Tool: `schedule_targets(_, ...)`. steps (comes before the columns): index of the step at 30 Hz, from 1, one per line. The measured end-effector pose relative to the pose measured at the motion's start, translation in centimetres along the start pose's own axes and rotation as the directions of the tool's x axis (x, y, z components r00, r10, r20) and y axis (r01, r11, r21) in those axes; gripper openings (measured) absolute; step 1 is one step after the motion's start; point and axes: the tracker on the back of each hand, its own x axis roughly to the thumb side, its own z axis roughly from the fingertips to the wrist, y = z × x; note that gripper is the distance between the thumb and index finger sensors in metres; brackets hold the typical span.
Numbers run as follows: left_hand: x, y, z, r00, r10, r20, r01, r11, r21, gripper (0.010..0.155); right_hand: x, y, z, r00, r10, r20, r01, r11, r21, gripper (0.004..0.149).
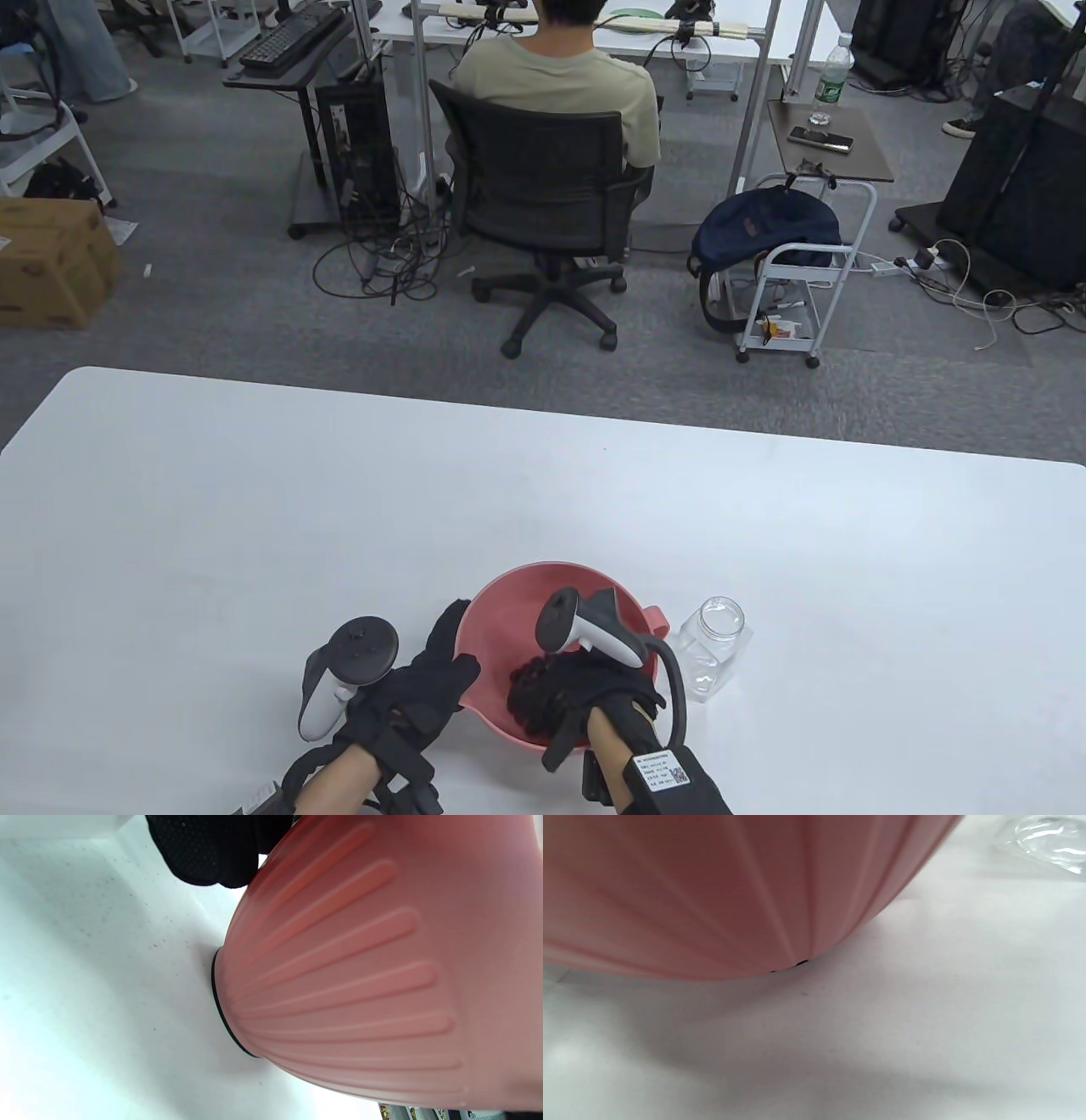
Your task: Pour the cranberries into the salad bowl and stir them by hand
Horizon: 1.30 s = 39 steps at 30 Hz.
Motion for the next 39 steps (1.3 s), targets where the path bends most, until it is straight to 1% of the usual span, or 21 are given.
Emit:
schedule_targets(3, -0.01, 0.01, -0.01, 1.0, 0.002, -0.002, -0.002, 1.0, -0.001, 0.073, 0.02, -0.02, -0.01, 1.0, 0.002, -0.008, -0.002, 1.0, -0.002, 0.086)
schedule_targets(6, -0.03, 0.02, -0.04, 1.0, 0.002, -0.002, -0.002, 1.0, -0.002, 0.073, 0.1, -0.03, -0.02, 1.0, 0.02, -0.01, -0.02, 1.0, 0.002, 0.079)
schedule_targets(10, -0.06, 0.03, -0.06, 1.0, 0.002, -0.002, -0.002, 1.0, -0.003, 0.073, 0.16, 0.12, -0.23, 0.999, 0.01, 0.032, -0.011, 0.999, 0.035, 0.071)
schedule_targets(11, -0.05, 0.02, -0.05, 1.0, 0.002, -0.002, -0.002, 1.0, -0.003, 0.073, 0.31, 0.1, -0.21, 0.999, 0.028, 0.019, -0.029, 0.998, 0.051, 0.069)
schedule_targets(14, -0.07, 0.04, -0.05, 1.0, -0.007, 0.0, 0.007, 1.0, 0.002, 0.073, 0.32, 0.25, -0.31, 0.998, 0.058, 0.017, -0.059, 0.997, 0.051, 0.062)
schedule_targets(17, -0.1, 0.03, -0.08, 1.0, -0.007, 0.0, 0.007, 1.0, 0.0, 0.073, 0.32, 0.24, -0.32, 0.998, 0.054, 0.03, -0.055, 0.997, 0.046, 0.056)
schedule_targets(20, -0.12, 0.01, -0.09, 1.0, -0.005, -0.001, 0.005, 1.0, -0.002, 0.073, 0.33, 0.15, -0.2, 0.998, 0.037, 0.053, -0.039, 0.998, 0.042, 0.056)
schedule_targets(23, -0.12, 0.0, -0.09, 1.0, -0.002, -0.002, 0.002, 1.0, -0.004, 0.073, 0.3, 0.06, -0.07, 0.997, 0.016, 0.079, -0.019, 0.999, 0.038, 0.061)
schedule_targets(30, -0.19, -0.03, -0.11, 1.0, 0.002, -0.008, -0.002, 1.0, -0.003, 0.073, 0.28, -0.16, 0.2, 0.991, -0.029, 0.129, 0.025, 0.999, 0.028, 0.067)
schedule_targets(39, -0.24, -0.03, -0.1, 1.0, 0.003, -0.015, -0.003, 1.0, -0.003, 0.073, 0.32, -0.11, 0.28, 0.995, -0.005, 0.098, 0.0, 0.999, 0.046, 0.064)
